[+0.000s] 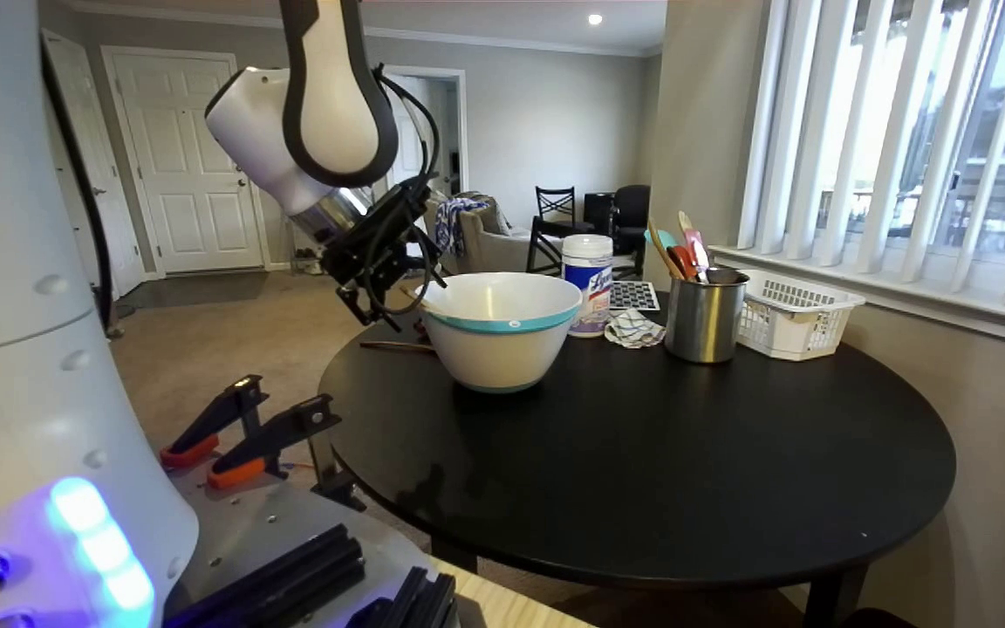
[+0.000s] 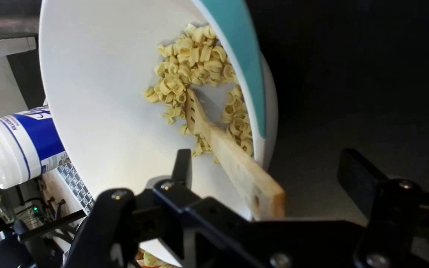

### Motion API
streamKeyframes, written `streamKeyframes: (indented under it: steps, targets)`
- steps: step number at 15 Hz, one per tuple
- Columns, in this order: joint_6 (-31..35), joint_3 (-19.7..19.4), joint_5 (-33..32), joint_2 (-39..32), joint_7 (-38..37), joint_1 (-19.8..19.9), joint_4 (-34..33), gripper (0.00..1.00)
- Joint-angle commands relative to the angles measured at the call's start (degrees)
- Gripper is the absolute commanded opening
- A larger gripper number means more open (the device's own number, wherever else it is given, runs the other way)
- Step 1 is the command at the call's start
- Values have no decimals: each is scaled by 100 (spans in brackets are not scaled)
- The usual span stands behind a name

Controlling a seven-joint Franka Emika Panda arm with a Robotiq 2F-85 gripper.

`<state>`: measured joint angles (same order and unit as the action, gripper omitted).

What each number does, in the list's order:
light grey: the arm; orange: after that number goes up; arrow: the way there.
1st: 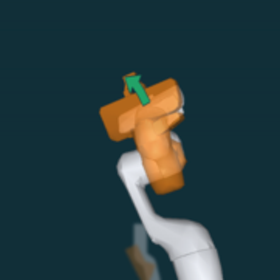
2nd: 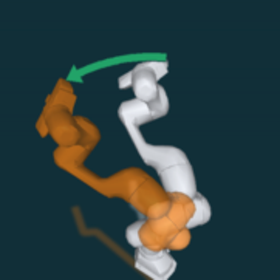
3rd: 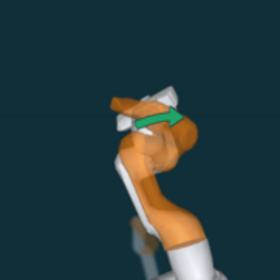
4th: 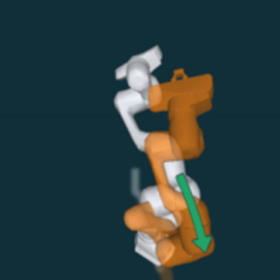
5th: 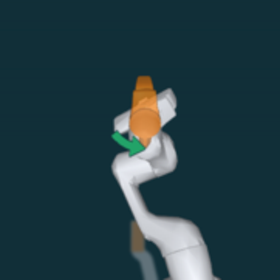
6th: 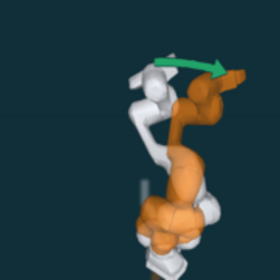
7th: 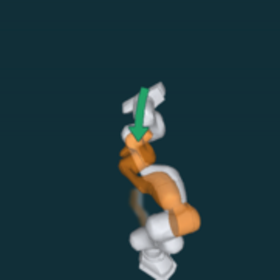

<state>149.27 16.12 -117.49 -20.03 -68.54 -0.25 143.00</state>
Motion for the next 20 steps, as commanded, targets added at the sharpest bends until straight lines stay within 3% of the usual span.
streamKeyframes:
  steps: [1,15,16,17,18,20]
  targets:
    - [-75,7,-213,-76,-379,-85,-75,100]
    - [-9,-31,-129,592,-320,-140,285,100]
    - [5,-36,-160,616,-337,-142,314,98]
    - [13,-32,-242,630,-367,-153,338,74]
    - [12,-32,-252,660,-378,-161,368,73]
    - [11,-33,-256,700,-399,-170,418,63]
